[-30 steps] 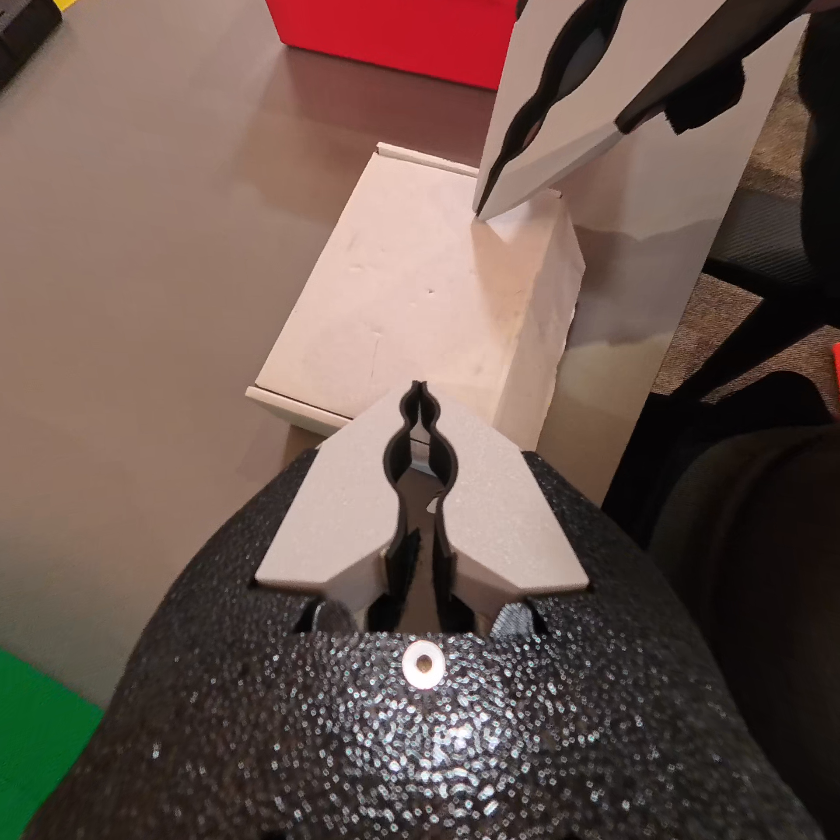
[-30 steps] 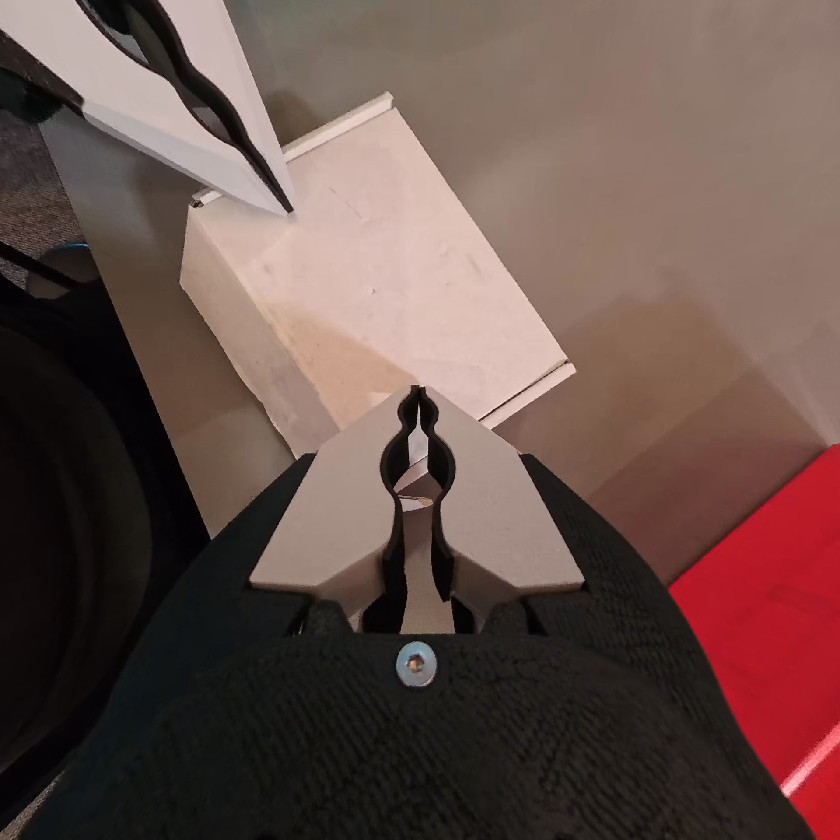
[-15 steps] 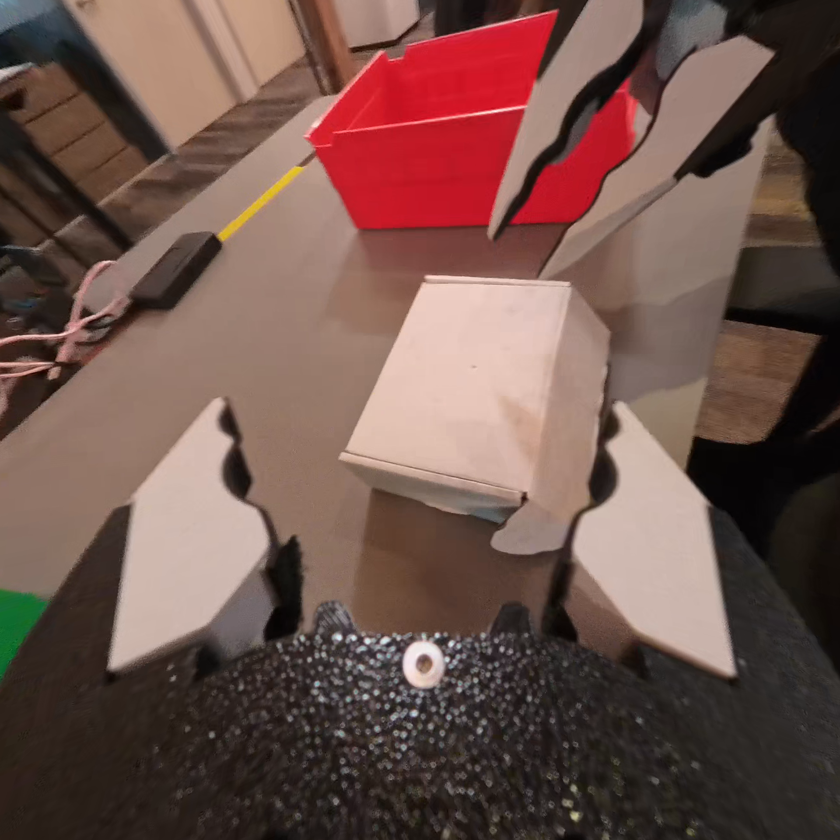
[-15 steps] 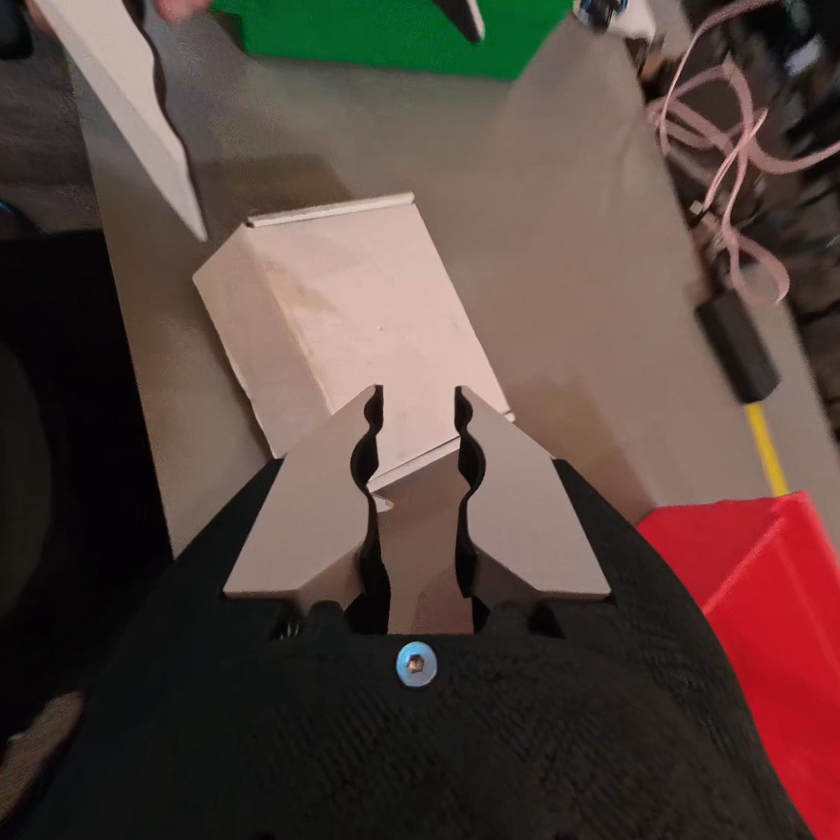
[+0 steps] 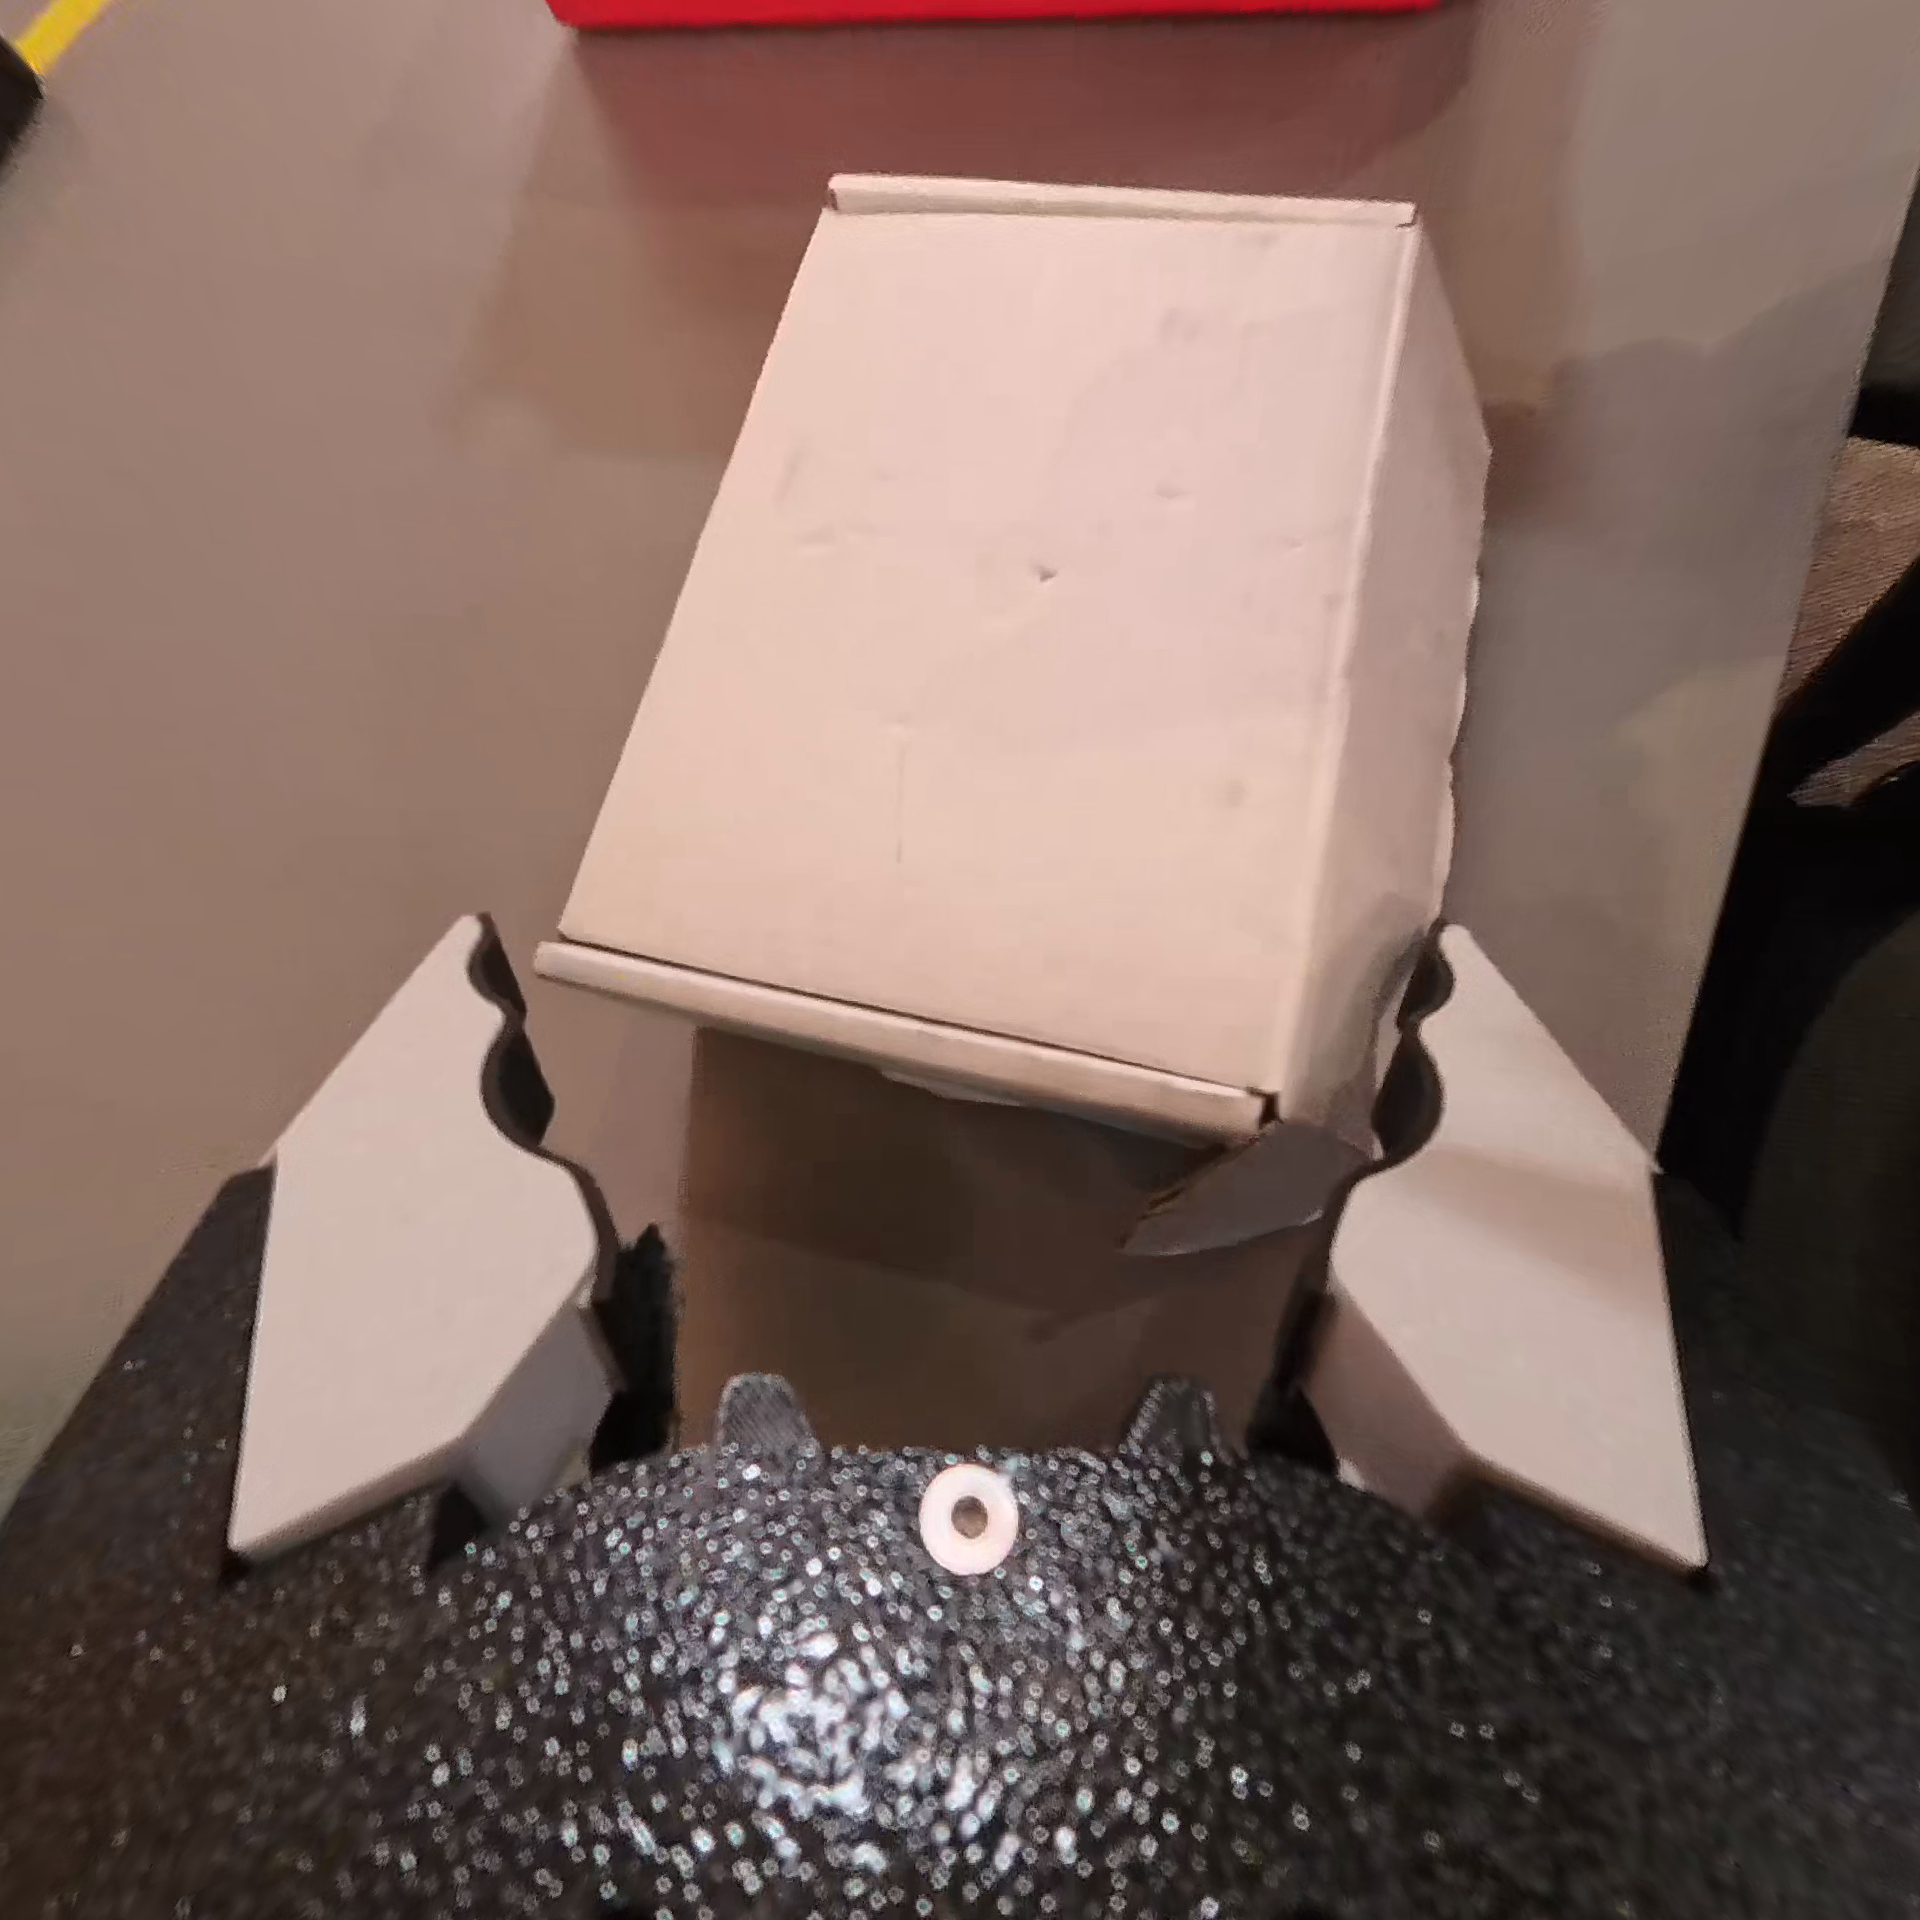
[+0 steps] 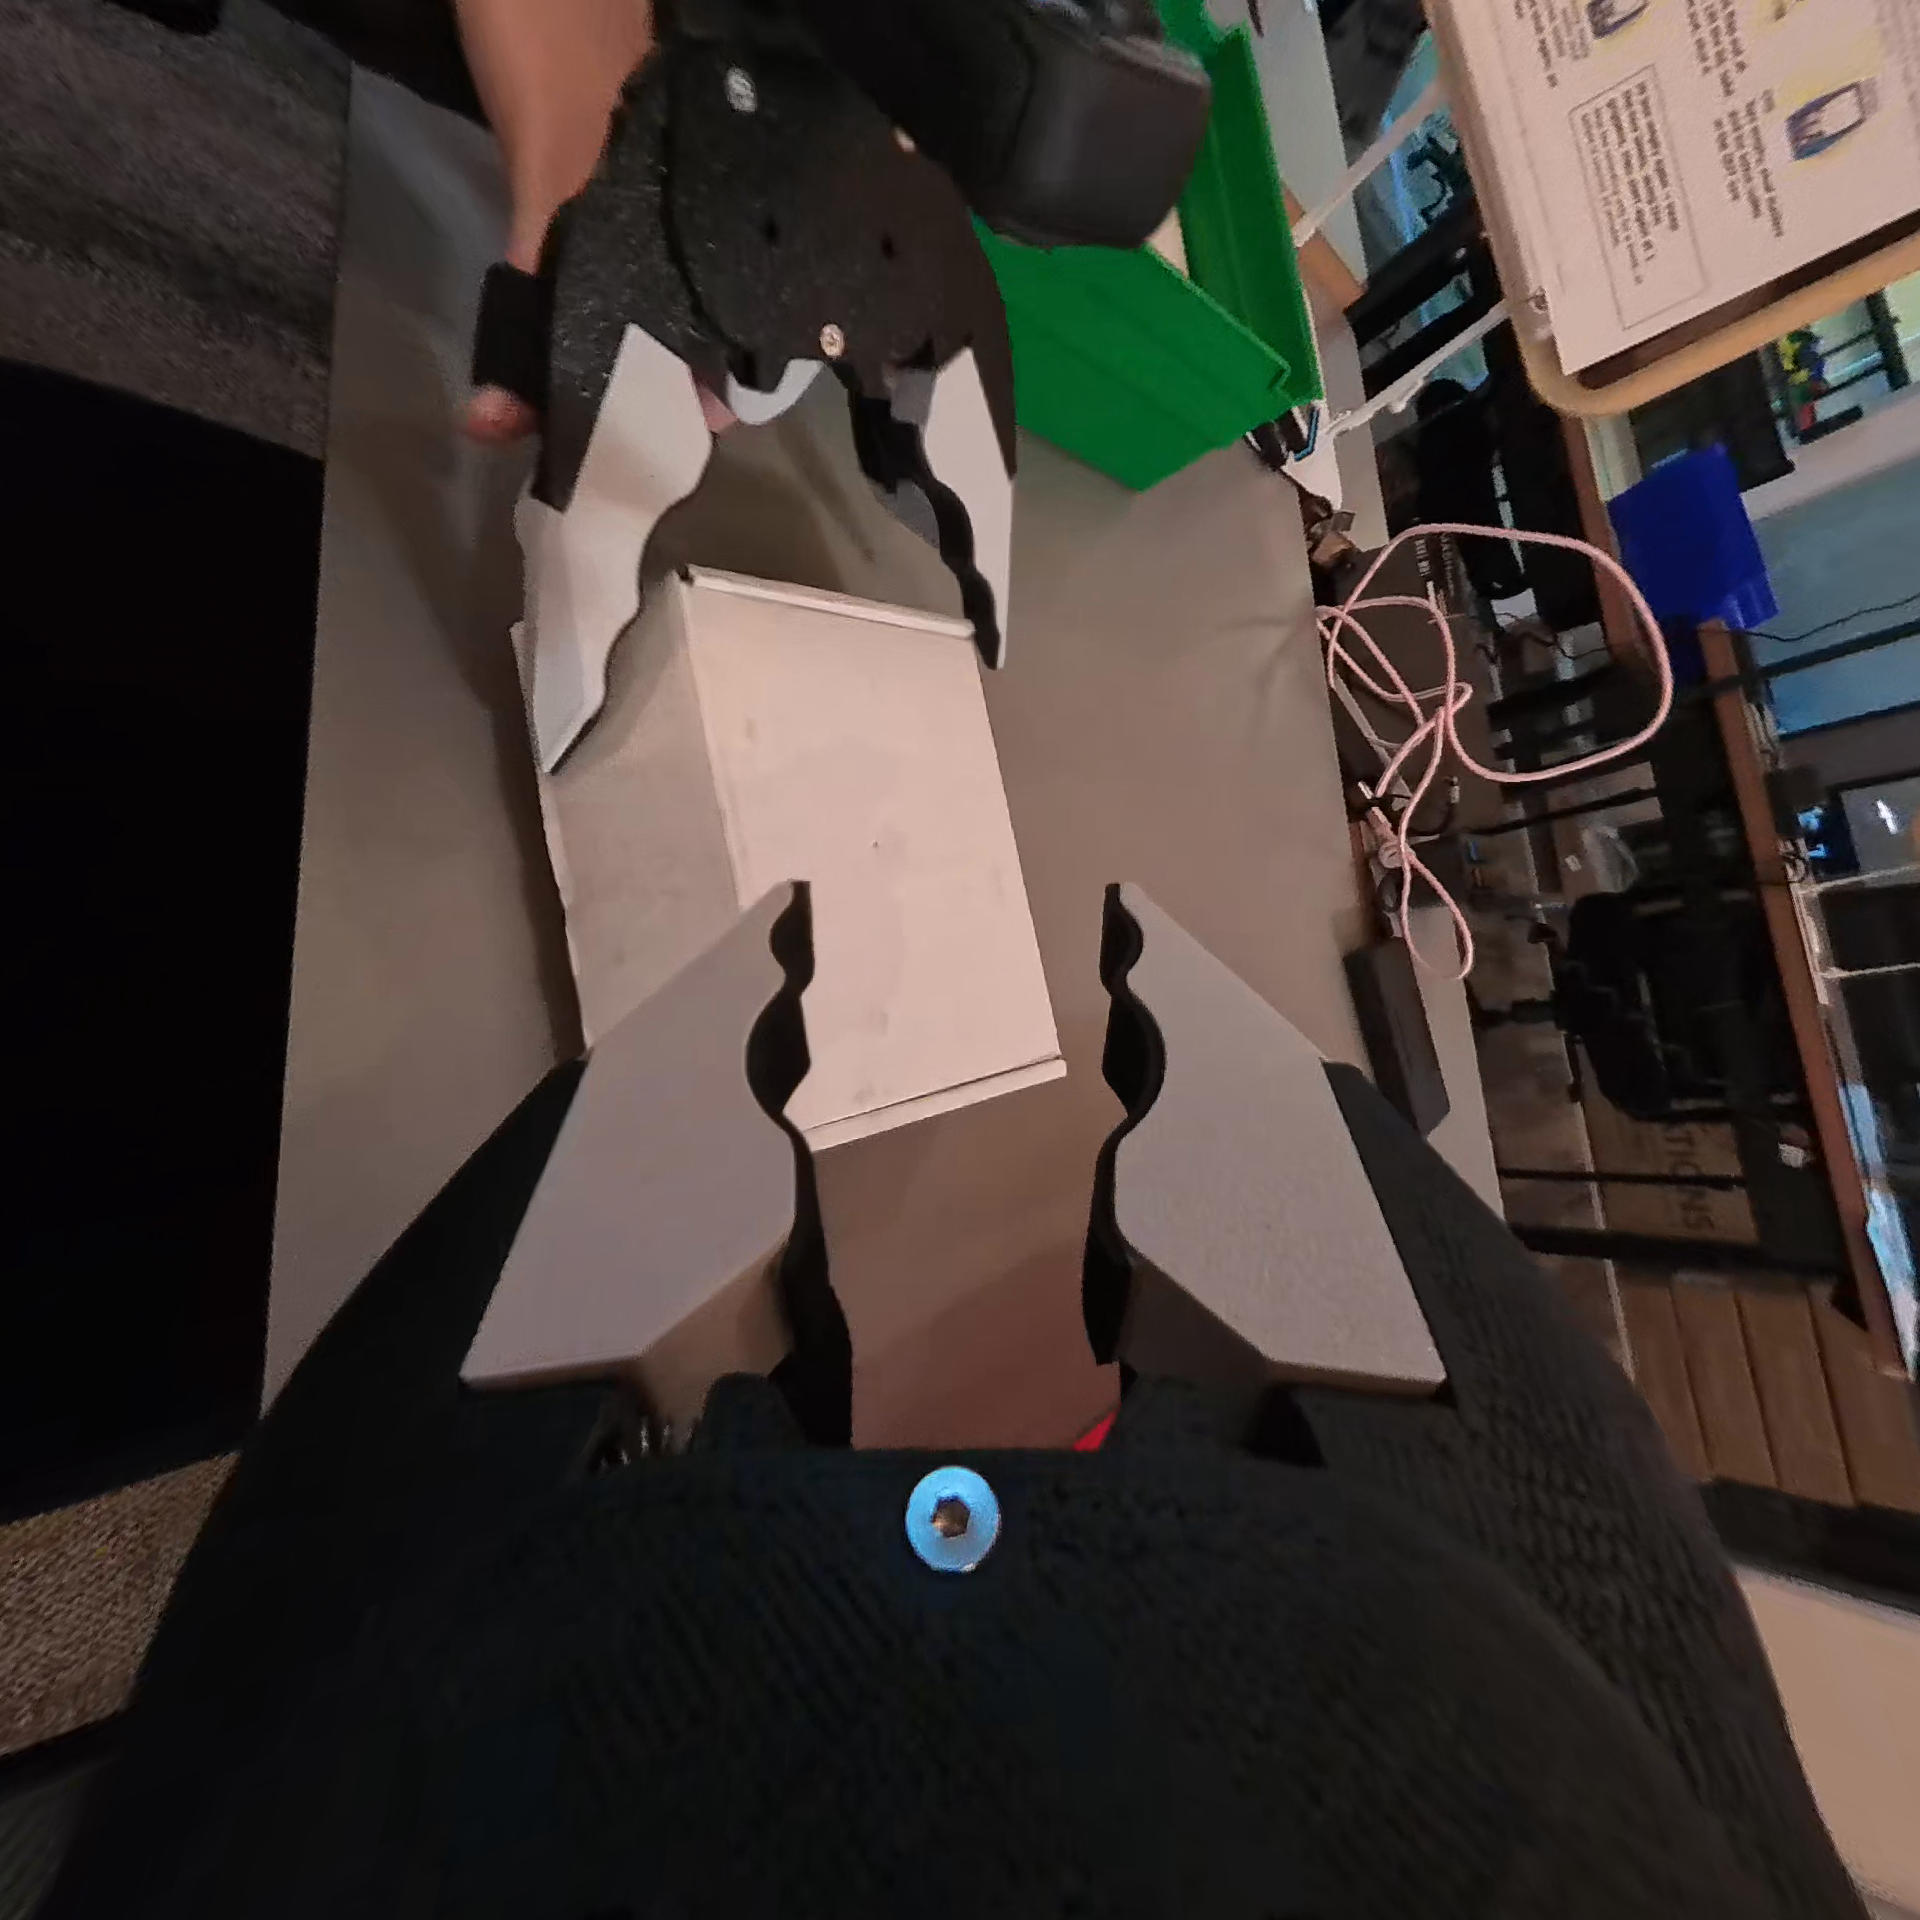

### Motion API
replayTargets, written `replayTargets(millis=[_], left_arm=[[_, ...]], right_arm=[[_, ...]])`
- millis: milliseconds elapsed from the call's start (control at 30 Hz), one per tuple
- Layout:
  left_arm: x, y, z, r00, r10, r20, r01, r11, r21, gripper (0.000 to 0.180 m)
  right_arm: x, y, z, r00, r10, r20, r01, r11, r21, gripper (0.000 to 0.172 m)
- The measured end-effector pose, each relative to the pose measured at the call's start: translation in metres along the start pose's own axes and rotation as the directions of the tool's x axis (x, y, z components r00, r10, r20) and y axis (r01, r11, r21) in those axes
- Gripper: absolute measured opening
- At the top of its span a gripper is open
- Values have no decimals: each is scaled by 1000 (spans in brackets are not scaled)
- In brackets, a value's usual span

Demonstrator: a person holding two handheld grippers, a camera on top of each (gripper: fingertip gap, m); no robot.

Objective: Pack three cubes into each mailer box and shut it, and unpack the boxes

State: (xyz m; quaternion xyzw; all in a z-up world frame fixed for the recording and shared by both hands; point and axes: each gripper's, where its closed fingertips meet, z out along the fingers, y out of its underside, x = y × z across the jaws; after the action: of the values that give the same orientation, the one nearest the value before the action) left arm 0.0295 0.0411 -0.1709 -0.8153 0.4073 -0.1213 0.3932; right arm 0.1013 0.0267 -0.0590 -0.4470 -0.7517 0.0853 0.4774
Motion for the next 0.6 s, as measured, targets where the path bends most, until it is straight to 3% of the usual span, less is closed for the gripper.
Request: replayTargets(millis=[33,133,233,333,400,600], left_arm=[[1,0,1,1000,-9,-23,9,1000,9,159],[1,-3,0,998,2,-60,2,998,68,146],[-1,-7,-3,993,-72,-90,81,992,99,143],[-6,-15,-8,963,-229,-140,247,960,132,141],[-8,-19,-14,925,-324,-200,355,924,144,140],[5,-29,-31,782,-485,-391,559,823,98,139]], right_arm=[[0,-2,0,1000,-13,-5,13,1000,17,58],[5,-20,-4,996,-68,-57,74,990,119,62],[0,-25,-3,996,-87,-37,92,983,159,74],[-13,-14,7,996,-60,64,52,992,118,88],[-24,-5,14,989,-53,135,43,996,79,89],[-34,21,41,976,-156,150,169,982,-78,87]])
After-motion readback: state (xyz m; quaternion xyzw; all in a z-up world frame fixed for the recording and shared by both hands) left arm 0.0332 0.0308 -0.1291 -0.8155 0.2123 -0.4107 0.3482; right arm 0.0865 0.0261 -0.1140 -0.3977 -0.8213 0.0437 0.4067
